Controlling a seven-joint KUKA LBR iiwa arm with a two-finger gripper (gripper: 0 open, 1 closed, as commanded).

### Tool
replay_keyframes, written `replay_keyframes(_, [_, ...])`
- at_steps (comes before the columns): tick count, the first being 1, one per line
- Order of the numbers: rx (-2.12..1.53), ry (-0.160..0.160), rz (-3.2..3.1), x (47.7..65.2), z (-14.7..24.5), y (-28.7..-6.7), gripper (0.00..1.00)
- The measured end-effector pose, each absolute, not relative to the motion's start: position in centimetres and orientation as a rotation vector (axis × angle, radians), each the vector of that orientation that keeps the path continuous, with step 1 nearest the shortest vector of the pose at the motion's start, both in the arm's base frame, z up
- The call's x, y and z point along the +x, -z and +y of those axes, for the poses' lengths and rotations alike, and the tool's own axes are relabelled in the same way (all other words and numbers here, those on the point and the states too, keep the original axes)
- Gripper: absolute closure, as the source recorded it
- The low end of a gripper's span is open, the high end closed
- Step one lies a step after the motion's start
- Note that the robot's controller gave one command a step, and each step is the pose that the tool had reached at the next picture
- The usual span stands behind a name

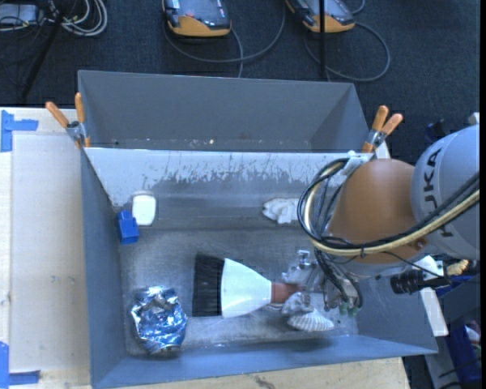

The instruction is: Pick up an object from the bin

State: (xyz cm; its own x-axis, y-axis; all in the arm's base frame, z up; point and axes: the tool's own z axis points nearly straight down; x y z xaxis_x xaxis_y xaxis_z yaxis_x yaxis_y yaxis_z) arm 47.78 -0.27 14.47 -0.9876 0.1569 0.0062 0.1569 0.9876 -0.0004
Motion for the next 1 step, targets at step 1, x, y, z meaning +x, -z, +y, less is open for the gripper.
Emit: replay_keyframes(1, [-0.245, 0.0, -3.126, 47.76, -0.26, -16.33, 1.0])
